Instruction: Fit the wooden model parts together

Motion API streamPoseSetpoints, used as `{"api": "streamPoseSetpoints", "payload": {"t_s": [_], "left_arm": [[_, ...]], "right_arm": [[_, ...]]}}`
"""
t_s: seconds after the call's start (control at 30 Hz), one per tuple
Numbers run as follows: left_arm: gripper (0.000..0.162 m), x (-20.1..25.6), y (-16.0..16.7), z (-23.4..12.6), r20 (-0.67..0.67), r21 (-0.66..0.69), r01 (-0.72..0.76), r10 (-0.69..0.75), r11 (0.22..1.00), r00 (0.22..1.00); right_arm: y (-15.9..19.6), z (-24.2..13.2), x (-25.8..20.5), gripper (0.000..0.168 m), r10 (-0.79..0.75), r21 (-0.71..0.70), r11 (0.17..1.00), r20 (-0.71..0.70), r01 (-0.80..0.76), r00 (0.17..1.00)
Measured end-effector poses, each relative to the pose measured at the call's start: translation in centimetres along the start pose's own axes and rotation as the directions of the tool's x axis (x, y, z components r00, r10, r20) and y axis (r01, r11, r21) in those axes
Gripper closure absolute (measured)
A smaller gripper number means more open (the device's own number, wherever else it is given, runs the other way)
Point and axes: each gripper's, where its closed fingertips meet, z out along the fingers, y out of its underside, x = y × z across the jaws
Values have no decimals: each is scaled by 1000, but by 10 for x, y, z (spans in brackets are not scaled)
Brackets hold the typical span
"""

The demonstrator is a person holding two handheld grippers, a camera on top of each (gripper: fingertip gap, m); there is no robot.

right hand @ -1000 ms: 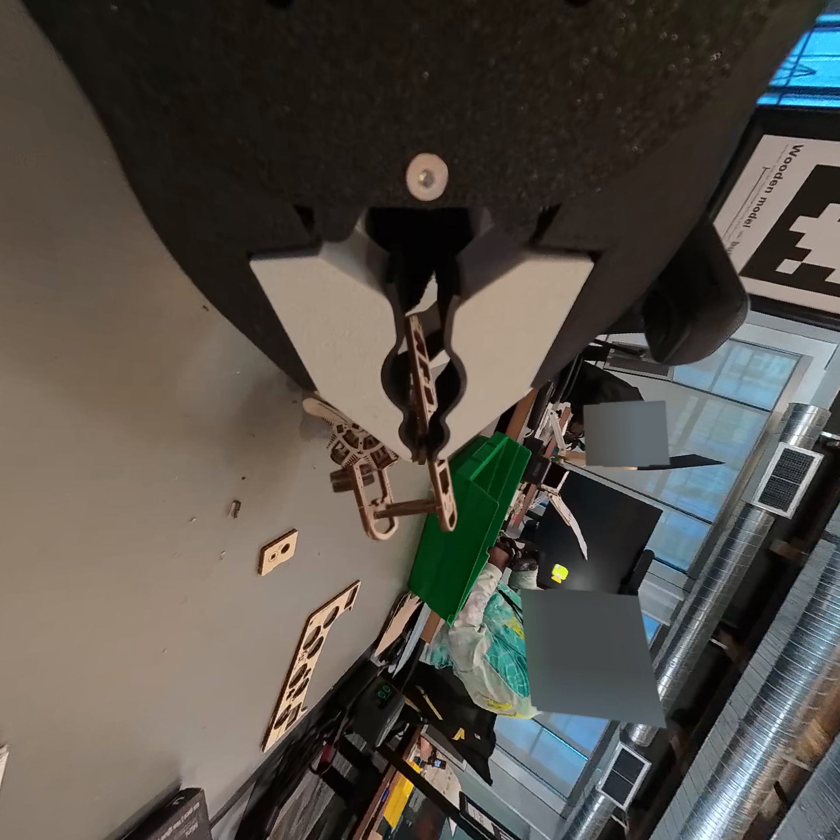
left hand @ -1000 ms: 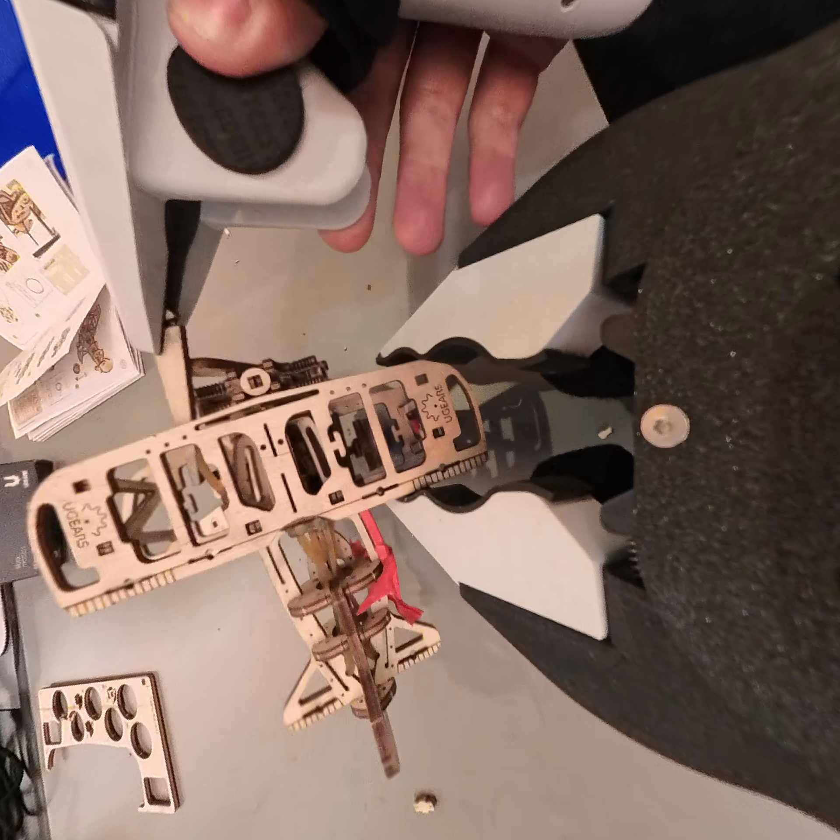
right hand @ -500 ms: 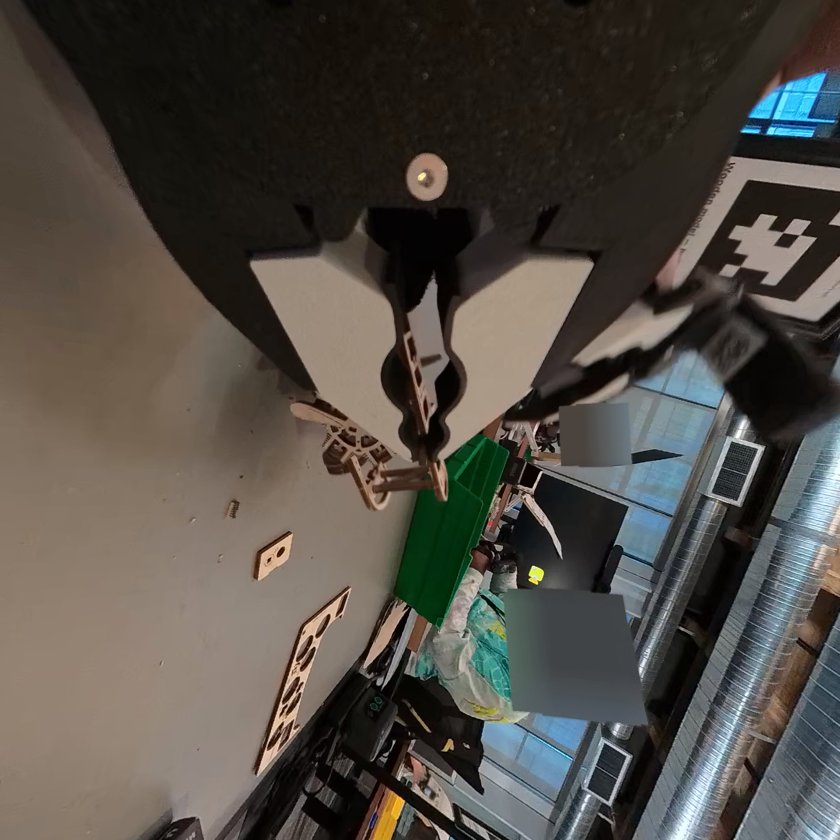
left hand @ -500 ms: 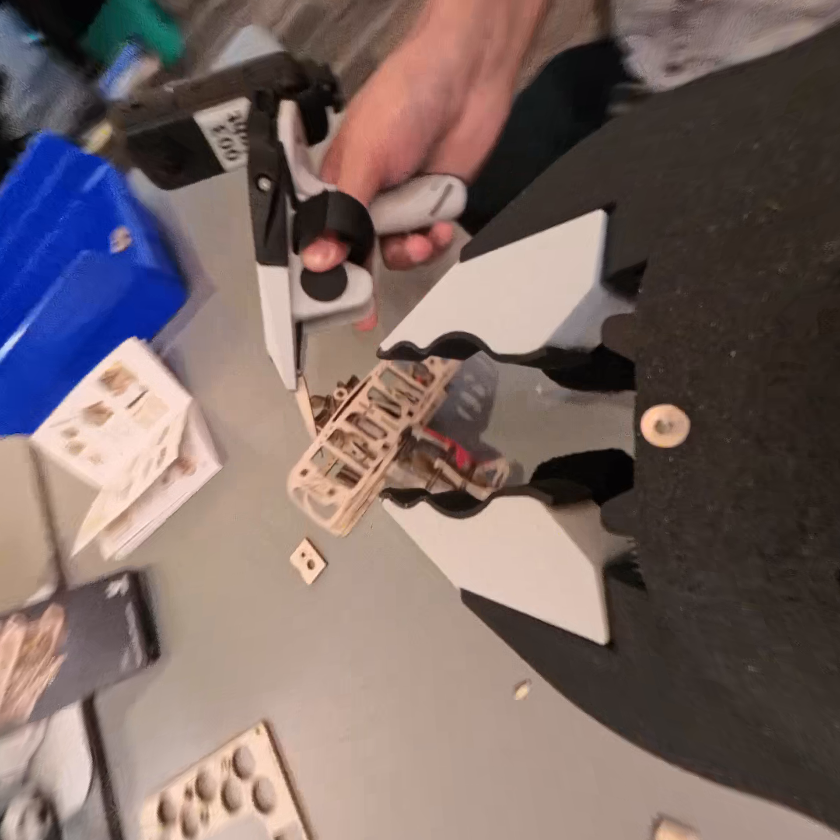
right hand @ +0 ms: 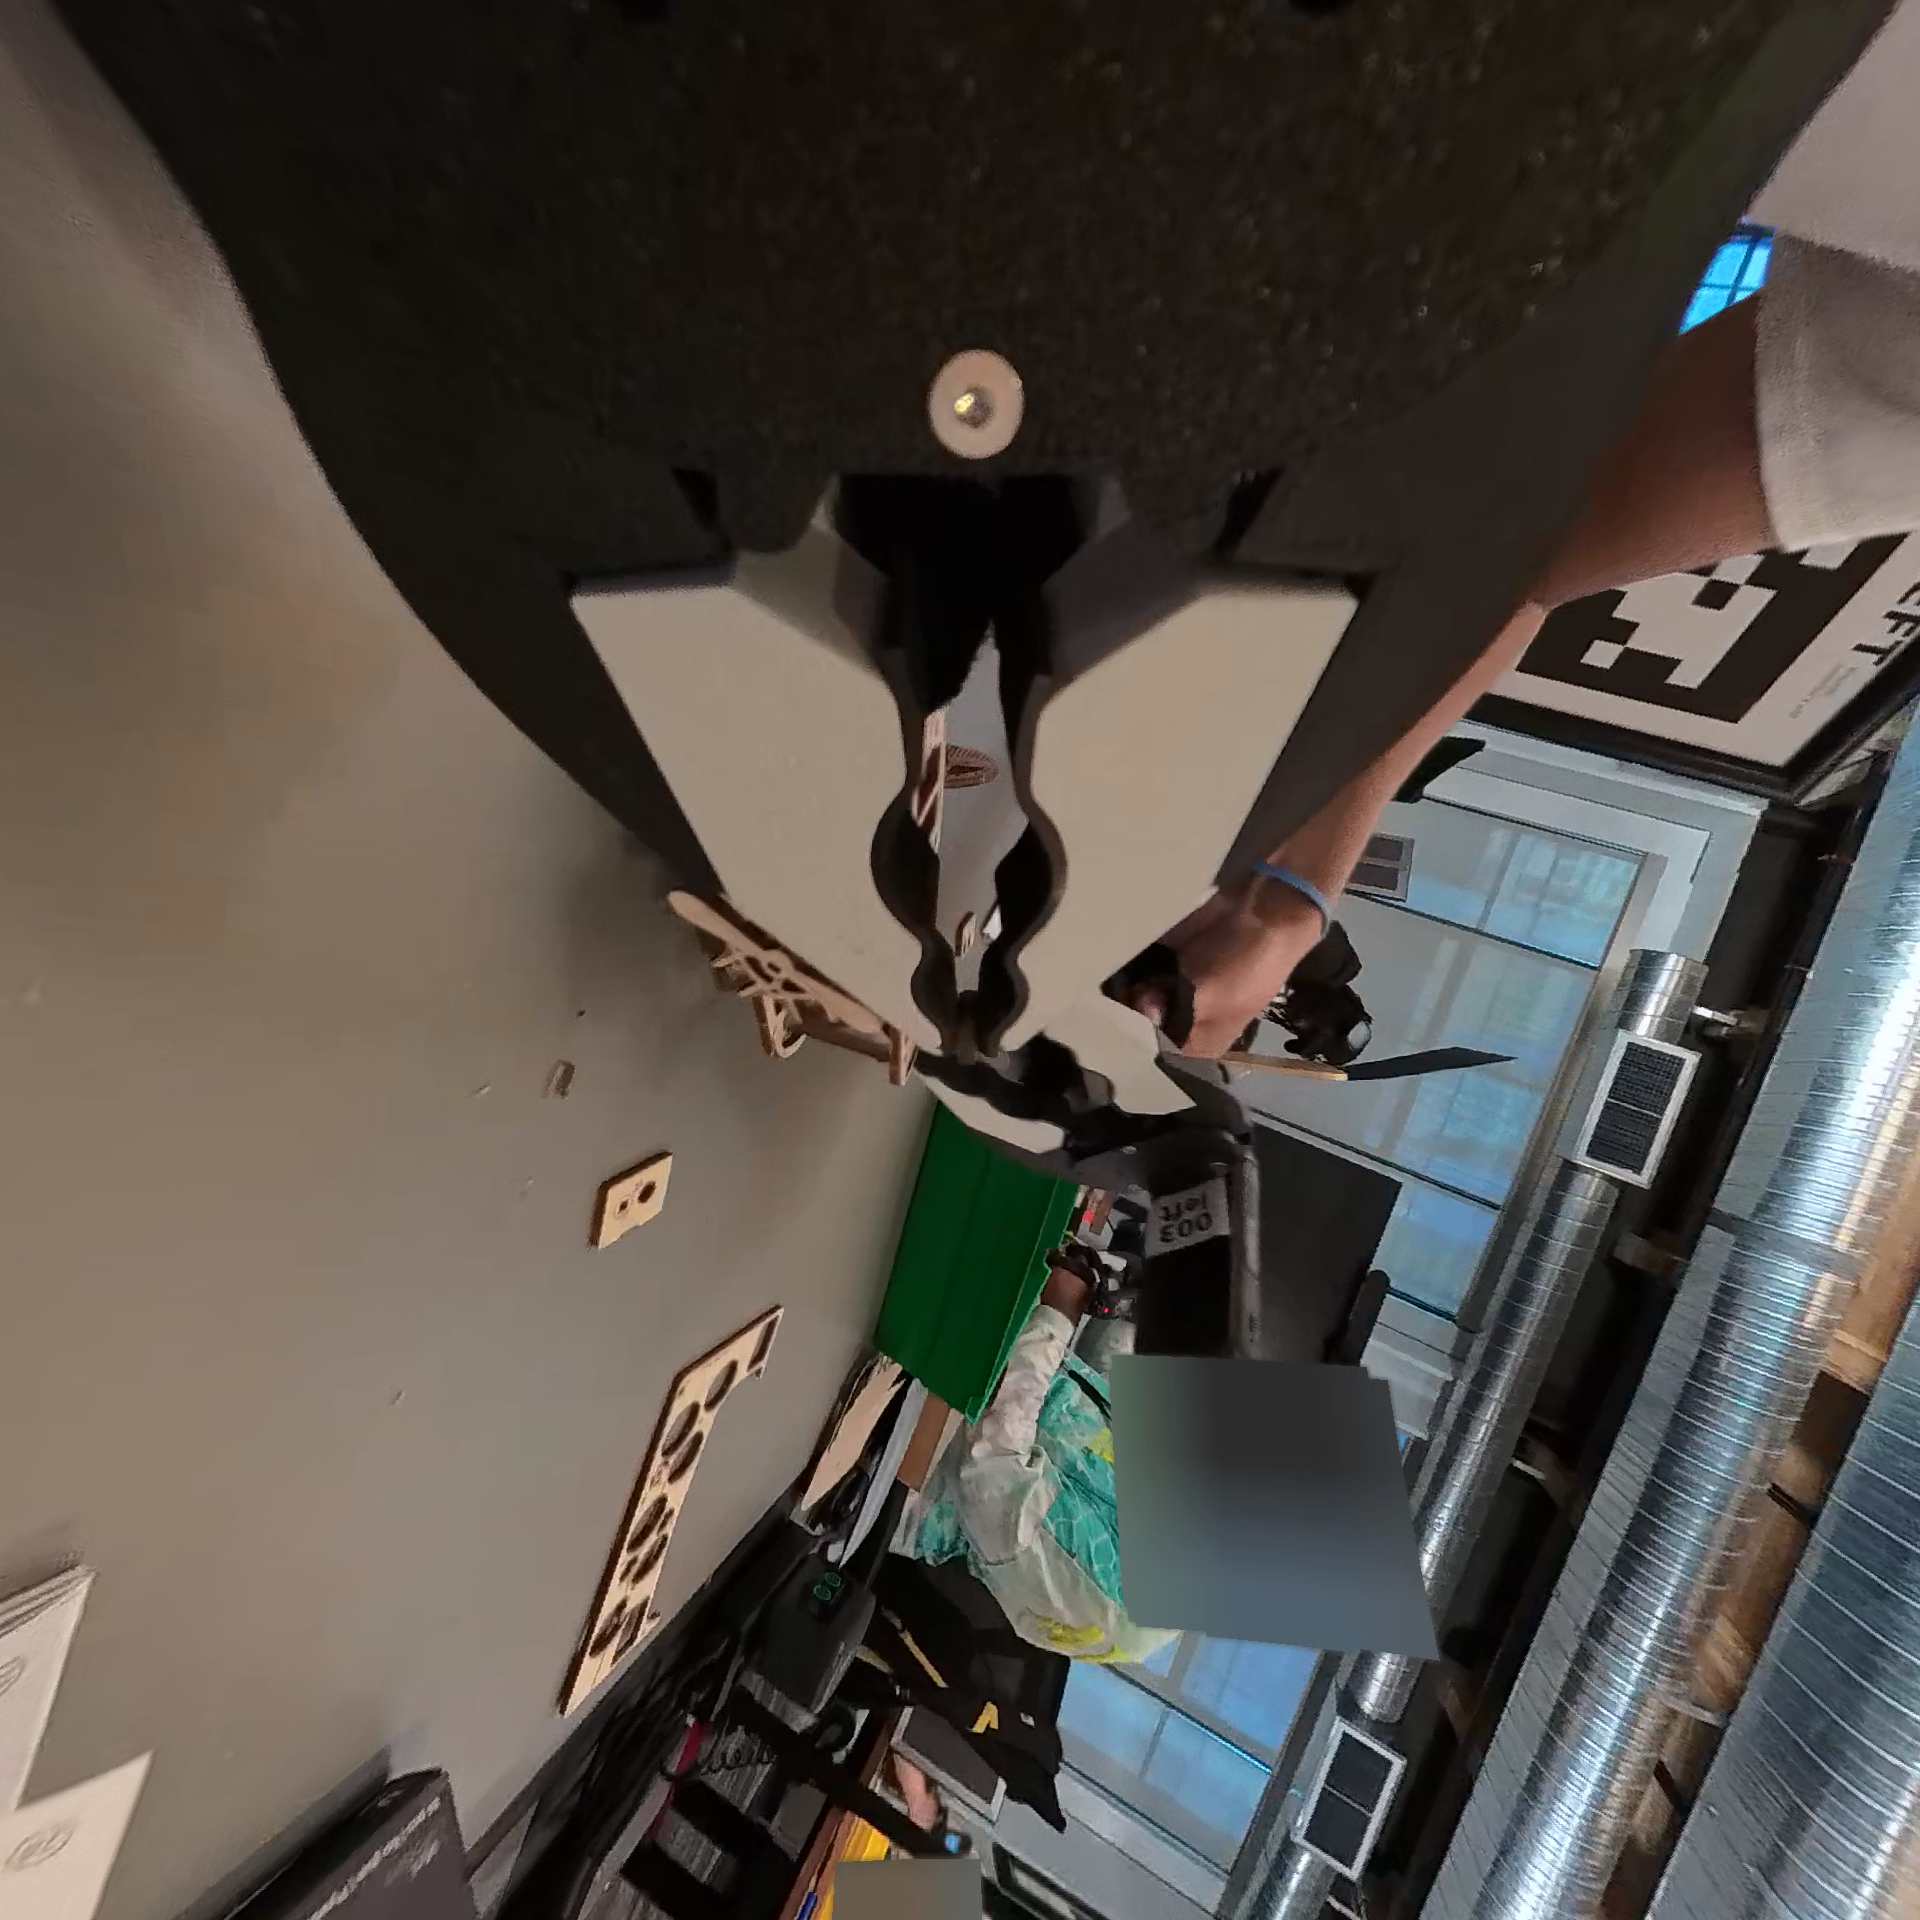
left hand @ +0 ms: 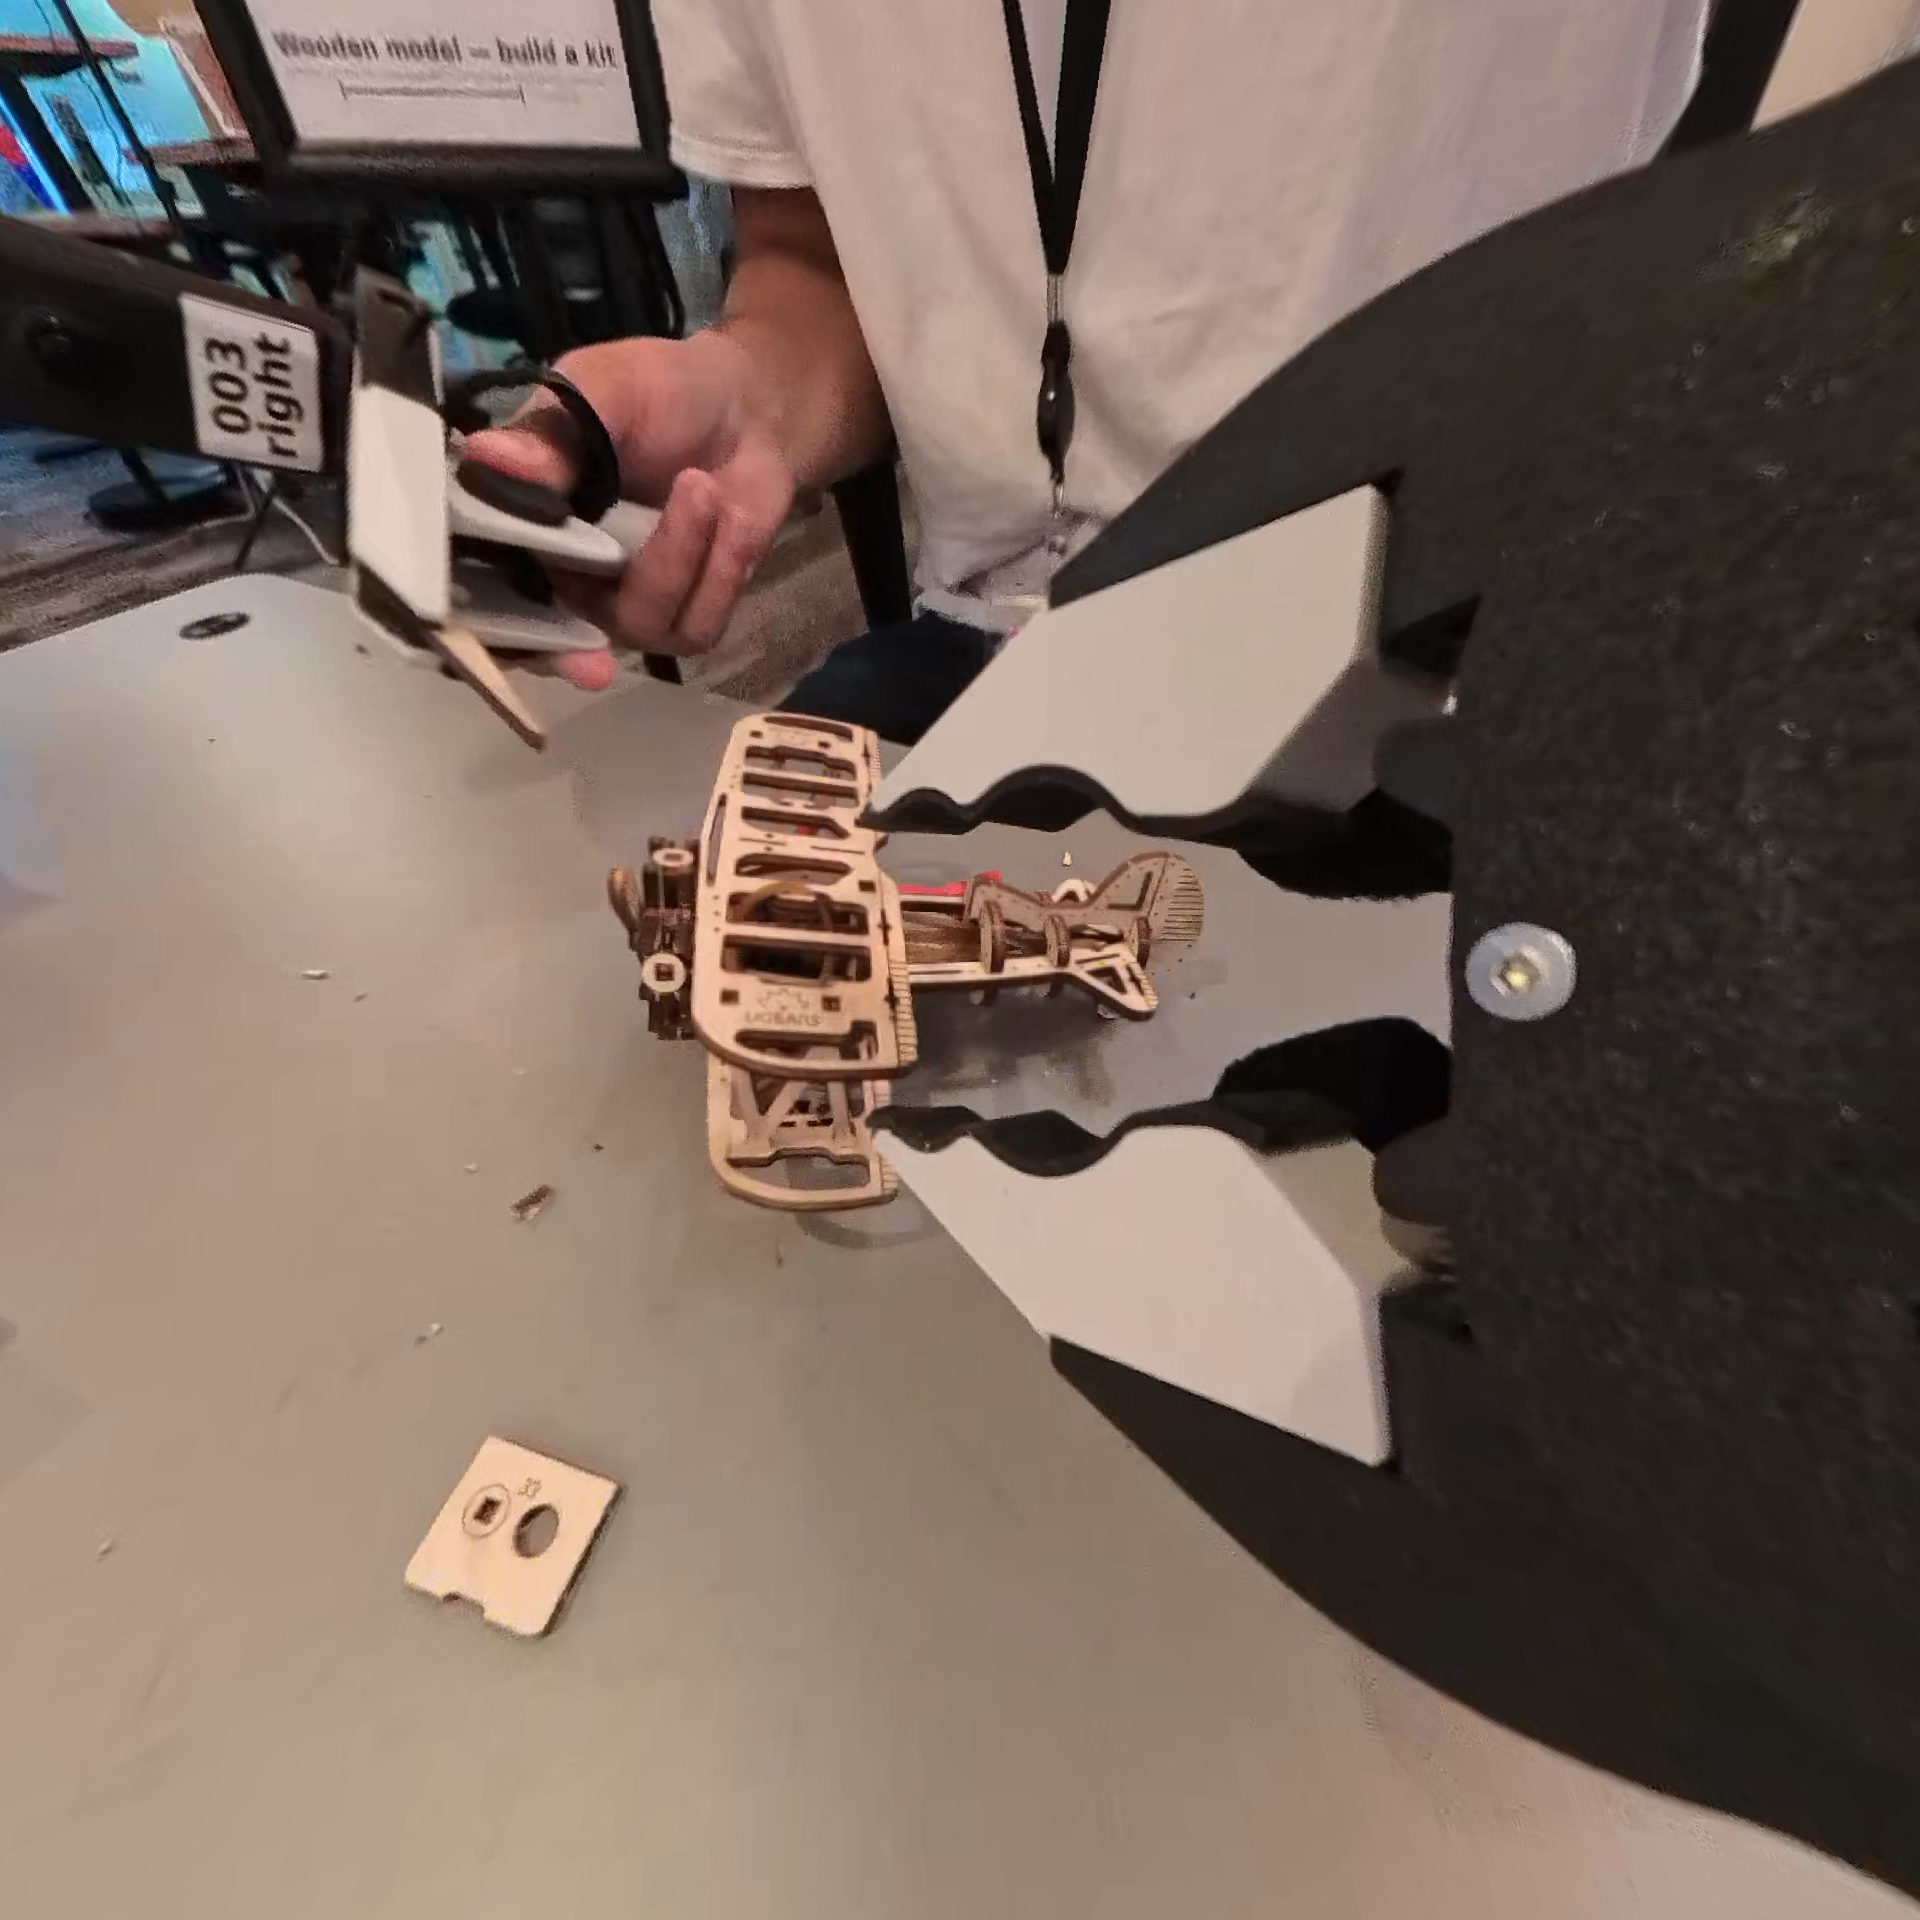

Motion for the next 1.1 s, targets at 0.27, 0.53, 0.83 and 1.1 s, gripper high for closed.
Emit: {"api": "streamPoseSetpoints", "payload": {"t_s": [0.27,0.53,0.83,1.1], "left_arm": [[150,2,1,1,-188,37,43,-36,998,982],[162,40,-3,-2,-274,74,-88,105,993,956],[161,87,7,-7,126,-30,-560,559,828,819],[161,100,27,14,241,-170,-668,688,724,684]], "right_arm": [[-9,-4,-1,167,-11,-28,1000,35,12,999],[-3,2,-14,167,-14,-70,997,115,22,993],[17,-11,-51,167,-392,-325,840,191,435,900],[29,-27,-45,167,-459,-465,738,184,489,869]]}}
